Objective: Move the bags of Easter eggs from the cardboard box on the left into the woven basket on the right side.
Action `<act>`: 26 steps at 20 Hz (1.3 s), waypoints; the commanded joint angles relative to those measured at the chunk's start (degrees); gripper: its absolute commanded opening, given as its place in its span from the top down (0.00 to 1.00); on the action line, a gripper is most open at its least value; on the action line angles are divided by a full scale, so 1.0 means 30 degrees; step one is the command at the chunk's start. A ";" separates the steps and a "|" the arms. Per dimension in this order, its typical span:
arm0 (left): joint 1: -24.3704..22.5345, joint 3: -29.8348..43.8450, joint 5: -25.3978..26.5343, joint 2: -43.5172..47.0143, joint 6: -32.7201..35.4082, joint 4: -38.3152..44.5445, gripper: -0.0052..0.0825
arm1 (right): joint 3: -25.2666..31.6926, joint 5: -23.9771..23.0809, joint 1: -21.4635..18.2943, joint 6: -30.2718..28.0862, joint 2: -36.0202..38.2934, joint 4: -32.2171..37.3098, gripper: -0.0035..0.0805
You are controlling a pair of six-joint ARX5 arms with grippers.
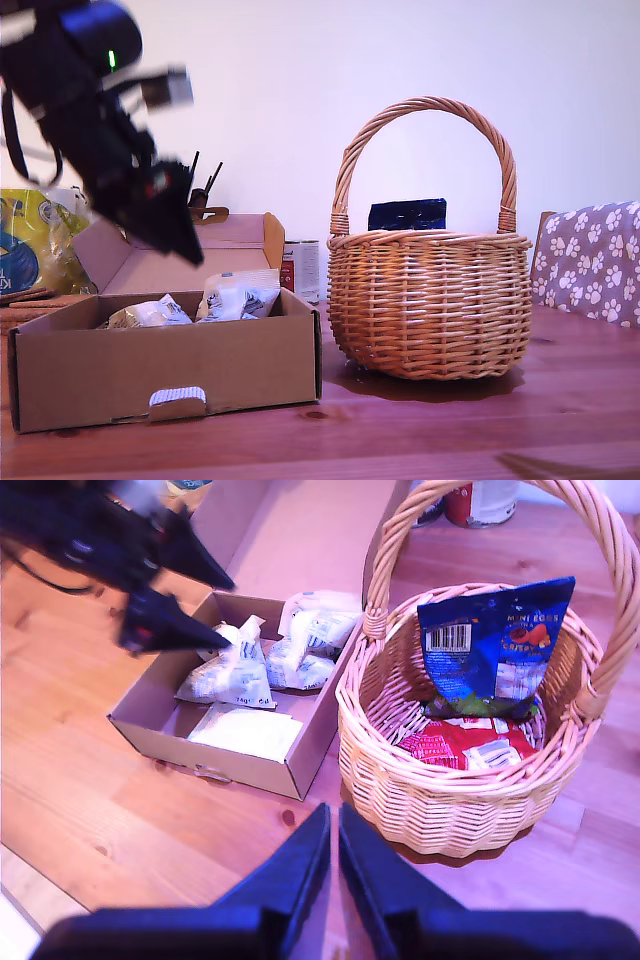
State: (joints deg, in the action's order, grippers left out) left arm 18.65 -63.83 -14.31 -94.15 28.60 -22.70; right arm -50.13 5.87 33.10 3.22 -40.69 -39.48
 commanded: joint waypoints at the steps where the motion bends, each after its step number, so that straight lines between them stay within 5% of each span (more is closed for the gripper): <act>1: -0.0393 0.0240 -0.0189 -0.0772 0.0146 0.0444 0.07 | 0.0080 0.0066 0.0087 -0.0087 0.0117 0.0138 0.97; 11: -0.0947 0.0240 -0.1545 -0.4014 -0.0095 -0.0138 0.10 | 0.0080 0.0051 0.0087 -0.0087 0.0117 0.0138 0.97; 13: -0.0954 0.0240 -0.1231 -0.3978 -0.0189 -0.0153 0.32 | 0.0080 0.0051 0.0087 -0.0087 0.0117 0.0138 0.97; 15: -0.0954 0.0233 -0.1027 -0.3942 -0.0138 -0.0401 0.66 | 0.0080 0.0044 0.0087 -0.0087 0.0117 0.0138 0.97; 17: -0.0954 0.0233 -0.1064 -0.3942 -0.0007 -0.0663 0.82 | 0.0080 0.0036 0.0087 -0.0087 0.0117 0.0131 0.97; 26: -0.0911 0.0233 -0.1093 -0.0364 -0.0051 -0.2557 0.81 | 0.0080 -0.0146 0.0080 -0.0087 0.0117 -0.0211 0.97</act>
State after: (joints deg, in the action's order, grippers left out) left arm 15.88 -63.94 -17.50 -98.45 28.49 -30.50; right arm -50.13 5.43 33.10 3.11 -40.69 -40.36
